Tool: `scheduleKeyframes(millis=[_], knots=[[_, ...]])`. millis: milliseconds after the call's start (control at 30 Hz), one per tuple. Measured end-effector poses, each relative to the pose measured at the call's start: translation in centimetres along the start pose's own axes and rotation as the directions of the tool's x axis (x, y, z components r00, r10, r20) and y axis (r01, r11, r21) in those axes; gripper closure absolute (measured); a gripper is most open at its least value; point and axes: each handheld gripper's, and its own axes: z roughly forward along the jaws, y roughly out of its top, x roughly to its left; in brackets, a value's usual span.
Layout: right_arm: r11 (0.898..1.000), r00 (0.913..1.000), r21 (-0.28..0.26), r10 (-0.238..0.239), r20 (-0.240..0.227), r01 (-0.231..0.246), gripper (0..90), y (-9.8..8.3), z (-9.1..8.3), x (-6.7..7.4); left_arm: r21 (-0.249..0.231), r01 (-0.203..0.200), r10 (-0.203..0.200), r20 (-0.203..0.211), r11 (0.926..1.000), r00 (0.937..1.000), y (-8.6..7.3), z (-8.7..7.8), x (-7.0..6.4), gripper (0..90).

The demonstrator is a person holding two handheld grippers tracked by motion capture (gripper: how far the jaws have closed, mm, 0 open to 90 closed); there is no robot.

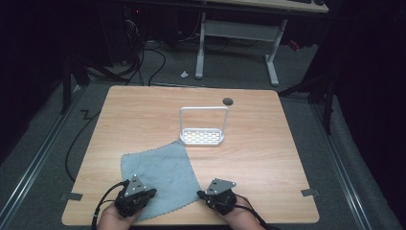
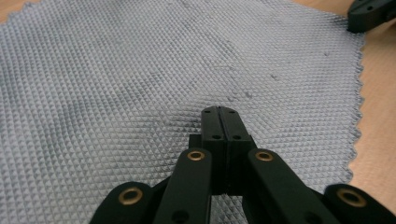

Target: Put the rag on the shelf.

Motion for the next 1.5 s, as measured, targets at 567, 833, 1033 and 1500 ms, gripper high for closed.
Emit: scheduleKeyframes(millis=[567,833,1033,1500], knots=[[0.995,0.9971,-0.077,0.067,0.035,-0.064,90.0,1.6,0.8,-1.8,-0.064,0.159,-0.167,-0.134,0.9852,0.9769,-0.8,-1.9,3.4,80.2],[0.997,0.9961,-0.056,0.062,0.062,-0.059,90.0,3.3,3.3,-3.1,-0.054,0.142,-0.149,-0.176,0.9884,0.973,-1.8,-1.9,2.9,79.4],[0.997,0.9964,-0.032,0.065,0.054,-0.064,90.0,3.4,4.1,-3.4,-0.059,0.149,-0.156,-0.167,0.9872,0.9734,-2.0,-2.0,2.8,79.5],[0.997,0.9926,-0.009,0.083,0.088,-0.083,90.0,-0.3,-0.2,-2.1,-0.029,0.067,-0.068,-0.035,0.9974,0.9971,1.0,1.1,1.3,82.3]])
